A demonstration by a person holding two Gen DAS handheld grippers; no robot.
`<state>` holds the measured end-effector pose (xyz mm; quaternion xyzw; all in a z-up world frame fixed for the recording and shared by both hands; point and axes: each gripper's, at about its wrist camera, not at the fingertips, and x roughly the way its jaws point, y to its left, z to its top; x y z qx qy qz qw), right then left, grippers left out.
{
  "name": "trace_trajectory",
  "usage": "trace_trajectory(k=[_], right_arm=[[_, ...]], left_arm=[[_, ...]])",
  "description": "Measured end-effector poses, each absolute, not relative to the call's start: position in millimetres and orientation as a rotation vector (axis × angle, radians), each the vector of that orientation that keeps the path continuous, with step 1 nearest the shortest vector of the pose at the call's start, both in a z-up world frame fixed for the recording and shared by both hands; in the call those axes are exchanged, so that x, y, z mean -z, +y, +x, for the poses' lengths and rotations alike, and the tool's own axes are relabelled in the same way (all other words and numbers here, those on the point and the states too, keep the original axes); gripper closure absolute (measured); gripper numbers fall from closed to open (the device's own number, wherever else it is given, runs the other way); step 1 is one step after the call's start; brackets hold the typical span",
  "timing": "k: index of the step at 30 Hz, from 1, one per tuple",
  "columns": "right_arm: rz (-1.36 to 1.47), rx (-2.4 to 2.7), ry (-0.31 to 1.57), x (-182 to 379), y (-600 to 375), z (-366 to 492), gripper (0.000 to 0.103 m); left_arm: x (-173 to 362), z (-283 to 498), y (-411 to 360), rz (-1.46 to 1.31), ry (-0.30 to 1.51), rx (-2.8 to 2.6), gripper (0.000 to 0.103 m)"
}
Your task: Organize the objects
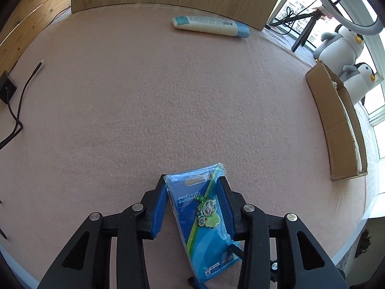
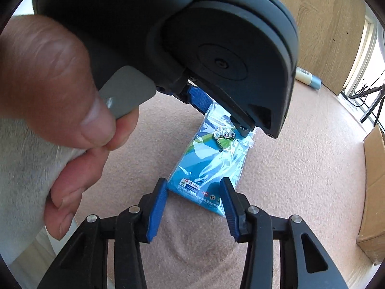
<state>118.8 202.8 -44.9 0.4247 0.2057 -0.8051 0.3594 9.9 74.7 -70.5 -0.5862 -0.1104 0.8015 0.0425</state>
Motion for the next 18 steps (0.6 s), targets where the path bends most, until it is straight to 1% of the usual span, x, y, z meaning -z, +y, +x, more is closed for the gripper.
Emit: trace_trajectory(k=[2, 4, 6, 8, 12, 13, 15, 18], right_arm=[[1.1, 2.087, 0.562, 45, 203, 118, 0.063], [1.103, 2.107, 0.583, 43, 206, 118, 0.063], [1.115, 2.121, 0.565, 42, 211, 118, 0.062], [1.129, 2.125, 0.551, 42, 215, 118, 0.058], [1.12, 2.157, 0.566, 40, 218, 118, 0.054], [1.116, 2.164, 0.569, 39, 220, 117, 0.049], [1.144, 2.167, 0.559, 43, 221, 112, 0.043], [1.17, 2.157, 0.474, 46, 224, 103, 0.043]], left_arm=[[70, 9, 74, -1.781, -0.344, -2.457, 0.055], [69, 9, 74, -1.784, -0.37, -2.439, 0.047], [67, 9, 76, -1.796, -0.388, -2.424, 0.035], [66, 8, 77, -1.797, -0.385, -2.422, 0.029], [64, 9, 80, -1.811, -0.34, -2.429, 0.028], [63, 9, 80, -1.814, -0.343, -2.429, 0.028], [62, 8, 81, -1.824, -0.328, -2.43, 0.028], [59, 6, 85, -1.851, -0.287, -2.404, 0.027]])
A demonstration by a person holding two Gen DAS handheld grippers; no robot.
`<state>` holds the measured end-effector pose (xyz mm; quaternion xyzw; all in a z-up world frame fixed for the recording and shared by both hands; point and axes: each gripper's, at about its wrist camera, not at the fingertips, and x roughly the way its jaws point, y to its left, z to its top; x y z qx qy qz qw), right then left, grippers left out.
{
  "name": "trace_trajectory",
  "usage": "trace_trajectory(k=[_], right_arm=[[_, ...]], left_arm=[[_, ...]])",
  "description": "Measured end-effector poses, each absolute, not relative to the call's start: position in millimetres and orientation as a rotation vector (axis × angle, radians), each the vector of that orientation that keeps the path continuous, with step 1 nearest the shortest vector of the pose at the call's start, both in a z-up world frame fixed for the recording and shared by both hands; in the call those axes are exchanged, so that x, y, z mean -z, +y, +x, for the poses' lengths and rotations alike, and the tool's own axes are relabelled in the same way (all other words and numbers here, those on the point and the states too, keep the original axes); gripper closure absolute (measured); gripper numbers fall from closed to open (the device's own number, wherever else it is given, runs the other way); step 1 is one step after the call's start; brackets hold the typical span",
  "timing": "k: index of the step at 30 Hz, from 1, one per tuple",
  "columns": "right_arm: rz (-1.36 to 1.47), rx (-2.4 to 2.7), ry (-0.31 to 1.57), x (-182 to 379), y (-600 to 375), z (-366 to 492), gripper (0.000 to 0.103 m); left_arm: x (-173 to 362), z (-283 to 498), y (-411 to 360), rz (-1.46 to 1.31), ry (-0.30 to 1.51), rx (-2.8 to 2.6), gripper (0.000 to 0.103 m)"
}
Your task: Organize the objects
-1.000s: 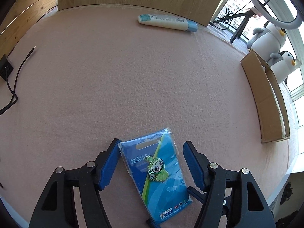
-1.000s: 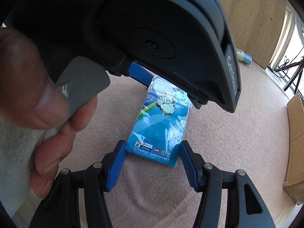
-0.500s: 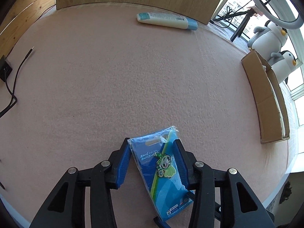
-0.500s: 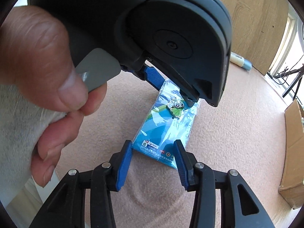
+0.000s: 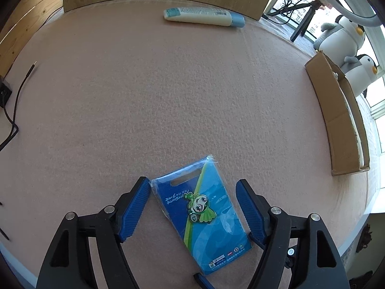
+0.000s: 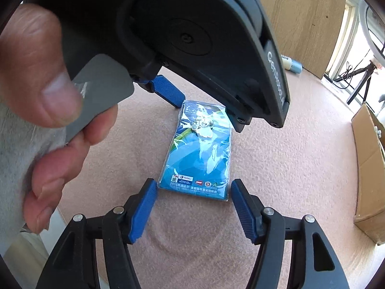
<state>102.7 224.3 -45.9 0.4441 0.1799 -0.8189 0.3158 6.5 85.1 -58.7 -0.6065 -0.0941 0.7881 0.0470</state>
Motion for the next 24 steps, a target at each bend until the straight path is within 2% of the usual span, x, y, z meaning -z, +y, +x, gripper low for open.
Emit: trace_trajectory(k=[4, 16, 19, 22, 24], right_arm=[[1.167, 2.151, 0.457, 45, 227, 99, 0.049], [1.095, 2.172, 0.486, 43, 230, 107, 0.051], [1.107, 2.176, 0.466, 43, 231, 107, 0.051], [1.126, 2.179, 0.439, 45, 232, 106, 0.05], [1.131, 2.182, 0.438, 46, 232, 108, 0.05]], left_arm=[[56, 5, 84, -1.876, -0.284, -2.388, 0.026], [38, 20, 69, -1.912, -0.459, -2.326, 0.029], [32, 15, 63, -1.895, -0.368, -2.386, 0.044], [14, 26, 59, -1.803, -0.205, -2.555, 0.043], [0, 31, 49, -1.757, -0.219, -2.601, 0.04]])
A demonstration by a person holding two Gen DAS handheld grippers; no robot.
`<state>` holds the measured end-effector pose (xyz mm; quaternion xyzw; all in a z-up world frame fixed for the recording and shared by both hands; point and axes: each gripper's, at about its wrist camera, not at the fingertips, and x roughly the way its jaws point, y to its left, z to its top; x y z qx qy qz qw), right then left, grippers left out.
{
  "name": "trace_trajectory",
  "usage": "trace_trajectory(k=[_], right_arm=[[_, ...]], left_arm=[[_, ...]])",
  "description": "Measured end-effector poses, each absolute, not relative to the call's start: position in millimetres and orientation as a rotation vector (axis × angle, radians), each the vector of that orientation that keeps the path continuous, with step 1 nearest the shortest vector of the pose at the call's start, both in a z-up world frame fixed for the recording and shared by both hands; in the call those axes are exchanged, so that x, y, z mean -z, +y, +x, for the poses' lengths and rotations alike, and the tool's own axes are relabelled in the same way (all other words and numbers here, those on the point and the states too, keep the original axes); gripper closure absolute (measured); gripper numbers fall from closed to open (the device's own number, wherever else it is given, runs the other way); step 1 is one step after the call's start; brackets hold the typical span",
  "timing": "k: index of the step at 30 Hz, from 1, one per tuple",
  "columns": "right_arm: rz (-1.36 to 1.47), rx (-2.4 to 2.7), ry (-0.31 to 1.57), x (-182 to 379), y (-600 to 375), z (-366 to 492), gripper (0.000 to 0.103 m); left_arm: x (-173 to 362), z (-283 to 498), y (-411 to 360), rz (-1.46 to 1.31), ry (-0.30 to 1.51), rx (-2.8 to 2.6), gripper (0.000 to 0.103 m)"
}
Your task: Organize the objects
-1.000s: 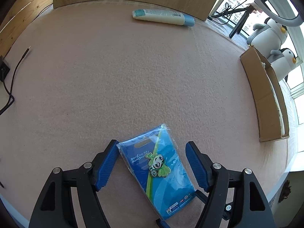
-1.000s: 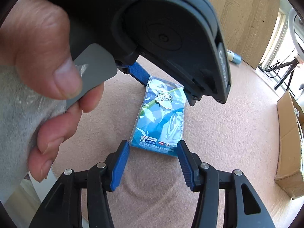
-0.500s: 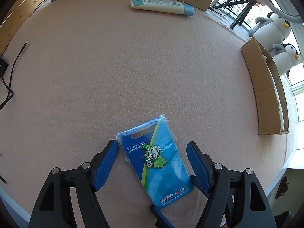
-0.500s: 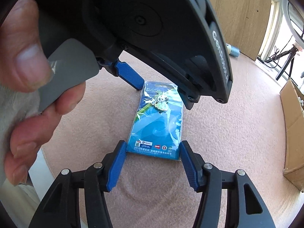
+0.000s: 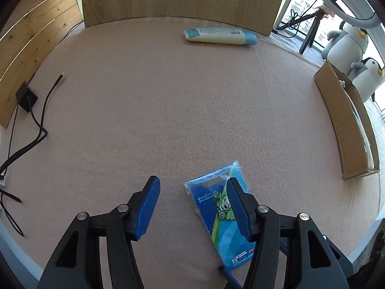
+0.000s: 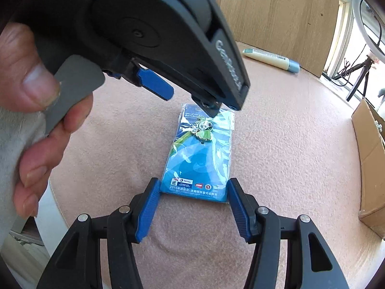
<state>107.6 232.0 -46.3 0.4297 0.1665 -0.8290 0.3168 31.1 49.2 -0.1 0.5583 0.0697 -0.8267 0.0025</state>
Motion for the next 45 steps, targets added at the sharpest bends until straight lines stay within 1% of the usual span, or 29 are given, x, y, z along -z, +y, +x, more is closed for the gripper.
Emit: trace_trajectory(k=[3, 6, 9, 11, 14, 18, 19, 24, 28, 30, 37, 45], right_arm=[[1.135, 2.185, 0.441, 47, 229, 111, 0.05], [1.147, 2.185, 0.444, 47, 229, 112, 0.05], [1.159, 2.182, 0.458, 52, 229, 104, 0.05], [1.165, 2.177, 0.465, 51, 228, 112, 0.05], [1.172, 2.173, 0.474, 50, 226, 117, 0.05], [1.178, 2.171, 0.477, 50, 226, 112, 0.05], [1.18, 2.171, 0.478, 50, 226, 110, 0.05], [1.184, 2.171, 0.48, 51, 225, 108, 0.05], [1.182, 2.169, 0.482, 51, 226, 108, 0.05], [1.178, 2.17, 0.494, 51, 225, 109, 0.05], [1.06, 2.208, 0.653, 47, 217, 127, 0.051], [0.902, 2.207, 0.789, 39, 214, 152, 0.051]], left_arm=[[-11, 37, 37, 1.752, 0.328, 2.592, 0.034], [-19, 35, 29, 1.796, 0.535, 2.595, 0.03], [-35, 41, 22, 1.76, 0.599, 2.625, 0.028], [-43, 50, 22, 1.753, 0.641, 2.645, 0.02], [-48, 72, 28, 1.725, 0.637, 2.683, 0.017], [-47, 67, 23, 1.715, 0.63, 2.699, 0.015], [-37, 53, 26, 1.719, 0.63, 2.698, 0.015], [-17, 34, 31, 1.722, 0.632, 2.681, 0.015], [-8, 28, 33, 1.735, 0.613, 2.678, 0.015], [5, 25, 33, 1.76, 0.621, 2.648, 0.015], [47, 27, 34, 1.919, 0.73, 2.476, 0.015], [62, 21, 46, 1.969, 0.794, 2.408, 0.015]])
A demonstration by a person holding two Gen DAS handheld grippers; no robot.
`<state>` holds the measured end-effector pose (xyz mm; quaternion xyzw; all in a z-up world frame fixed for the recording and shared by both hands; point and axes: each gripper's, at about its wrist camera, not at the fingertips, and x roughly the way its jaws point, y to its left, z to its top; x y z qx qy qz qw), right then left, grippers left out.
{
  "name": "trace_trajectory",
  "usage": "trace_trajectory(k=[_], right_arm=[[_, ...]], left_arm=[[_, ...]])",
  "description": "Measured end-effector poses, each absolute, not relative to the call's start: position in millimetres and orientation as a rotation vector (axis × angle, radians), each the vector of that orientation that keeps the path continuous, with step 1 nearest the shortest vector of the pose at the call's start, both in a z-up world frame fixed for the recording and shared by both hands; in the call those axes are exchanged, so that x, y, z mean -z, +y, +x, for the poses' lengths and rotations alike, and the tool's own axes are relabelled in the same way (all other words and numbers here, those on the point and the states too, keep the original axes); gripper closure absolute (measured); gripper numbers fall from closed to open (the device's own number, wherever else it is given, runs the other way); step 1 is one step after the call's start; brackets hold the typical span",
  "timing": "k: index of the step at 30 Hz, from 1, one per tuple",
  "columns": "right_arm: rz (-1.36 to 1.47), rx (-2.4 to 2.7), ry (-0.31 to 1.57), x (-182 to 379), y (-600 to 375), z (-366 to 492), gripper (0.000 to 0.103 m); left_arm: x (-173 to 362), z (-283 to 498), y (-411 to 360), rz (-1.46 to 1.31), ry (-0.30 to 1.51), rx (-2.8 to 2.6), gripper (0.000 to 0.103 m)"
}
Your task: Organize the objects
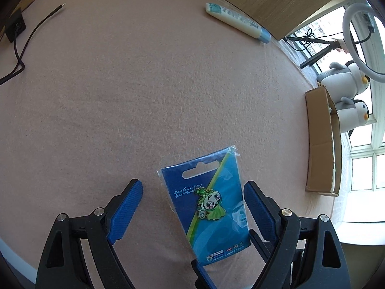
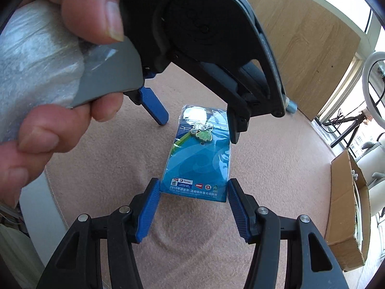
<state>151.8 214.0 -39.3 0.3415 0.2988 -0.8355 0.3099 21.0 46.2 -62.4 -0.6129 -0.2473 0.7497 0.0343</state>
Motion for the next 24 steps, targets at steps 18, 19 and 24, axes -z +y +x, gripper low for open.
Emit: trace_trajectory(k=[18, 19, 24], right_arm=[[0.792, 2.266, 0.734, 0, 228, 150, 0.051], [0.782, 2.279, 0.726, -4, 231, 148, 0.051], [0.736, 2.364, 0.672, -25, 253, 133, 0.051]], left_arm=[[6, 11, 78, -1.75, -0.662, -2.412, 0.04], [-1, 8, 83, -1.733, -0.642, -2.424, 0.04], [-40, -12, 121, -1.643, -0.547, -2.465, 0.041]])
